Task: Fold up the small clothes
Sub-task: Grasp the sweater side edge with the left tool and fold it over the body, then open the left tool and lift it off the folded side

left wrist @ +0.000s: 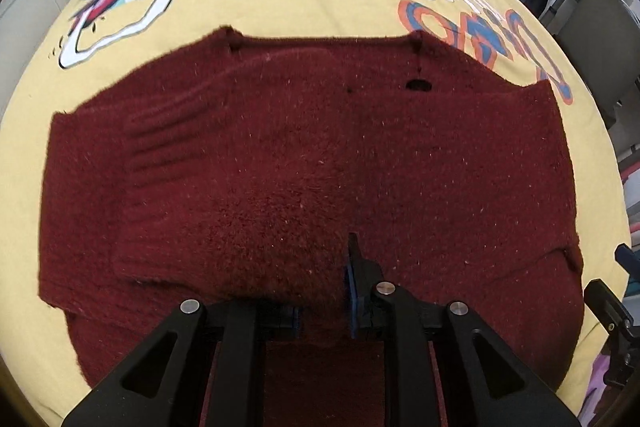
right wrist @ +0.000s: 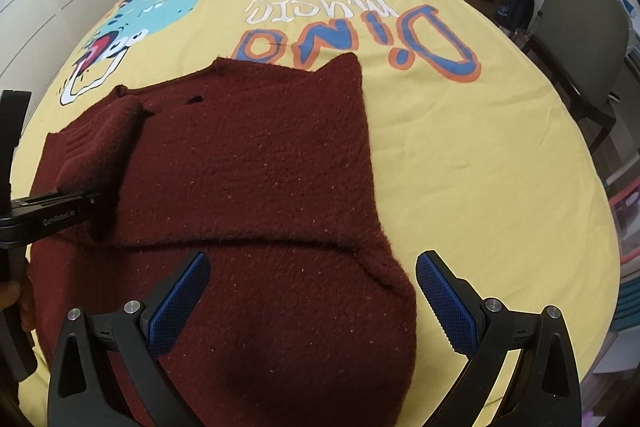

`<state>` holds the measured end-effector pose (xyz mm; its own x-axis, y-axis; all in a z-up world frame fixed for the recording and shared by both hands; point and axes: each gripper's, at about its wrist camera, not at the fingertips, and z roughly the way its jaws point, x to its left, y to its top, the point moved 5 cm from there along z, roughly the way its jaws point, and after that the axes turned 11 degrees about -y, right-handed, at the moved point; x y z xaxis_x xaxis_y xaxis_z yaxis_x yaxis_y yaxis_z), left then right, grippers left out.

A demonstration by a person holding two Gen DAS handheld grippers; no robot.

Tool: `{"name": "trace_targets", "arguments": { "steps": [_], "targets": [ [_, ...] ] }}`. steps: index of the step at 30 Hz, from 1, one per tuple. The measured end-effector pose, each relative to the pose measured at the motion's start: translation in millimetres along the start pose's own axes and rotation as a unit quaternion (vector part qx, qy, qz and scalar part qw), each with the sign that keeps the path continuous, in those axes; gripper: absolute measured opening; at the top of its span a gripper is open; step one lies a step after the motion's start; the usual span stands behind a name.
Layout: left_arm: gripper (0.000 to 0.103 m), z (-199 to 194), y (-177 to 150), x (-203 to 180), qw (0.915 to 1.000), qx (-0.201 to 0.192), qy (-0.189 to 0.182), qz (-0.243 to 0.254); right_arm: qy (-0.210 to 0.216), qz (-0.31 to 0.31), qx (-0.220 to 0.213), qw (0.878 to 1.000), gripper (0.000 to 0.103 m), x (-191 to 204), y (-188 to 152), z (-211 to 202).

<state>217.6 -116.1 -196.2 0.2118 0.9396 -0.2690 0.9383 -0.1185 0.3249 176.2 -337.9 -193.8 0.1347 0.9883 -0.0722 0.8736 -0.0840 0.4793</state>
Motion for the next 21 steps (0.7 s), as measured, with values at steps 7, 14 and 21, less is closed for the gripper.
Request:
{"name": "trace_targets", "arguments": {
  "steps": [7, 14, 21],
  "targets": [
    [0.044, -0.1, 1.3, 5.4, 0.9997, 0.023, 0.0, -0.003, 0.002, 0.006, 0.004, 1.0, 0.103, -1.8, -7.5, -2.4],
    [0.096, -17.7, -7.8, 8.1, 0.9998, 0.019, -0.012, -0.002, 0.001, 0.006, 0.001, 1.0, 0.103, -5.9, -9.9, -8.3],
    [0.102, -53.5, -27.4, 43.5, 0.9999, -0.009, -0.006, -0.004, 0.005, 0.003, 0.005, 1.0, 0.103, -1.8, -15.8, -9.9]
  ]
}}
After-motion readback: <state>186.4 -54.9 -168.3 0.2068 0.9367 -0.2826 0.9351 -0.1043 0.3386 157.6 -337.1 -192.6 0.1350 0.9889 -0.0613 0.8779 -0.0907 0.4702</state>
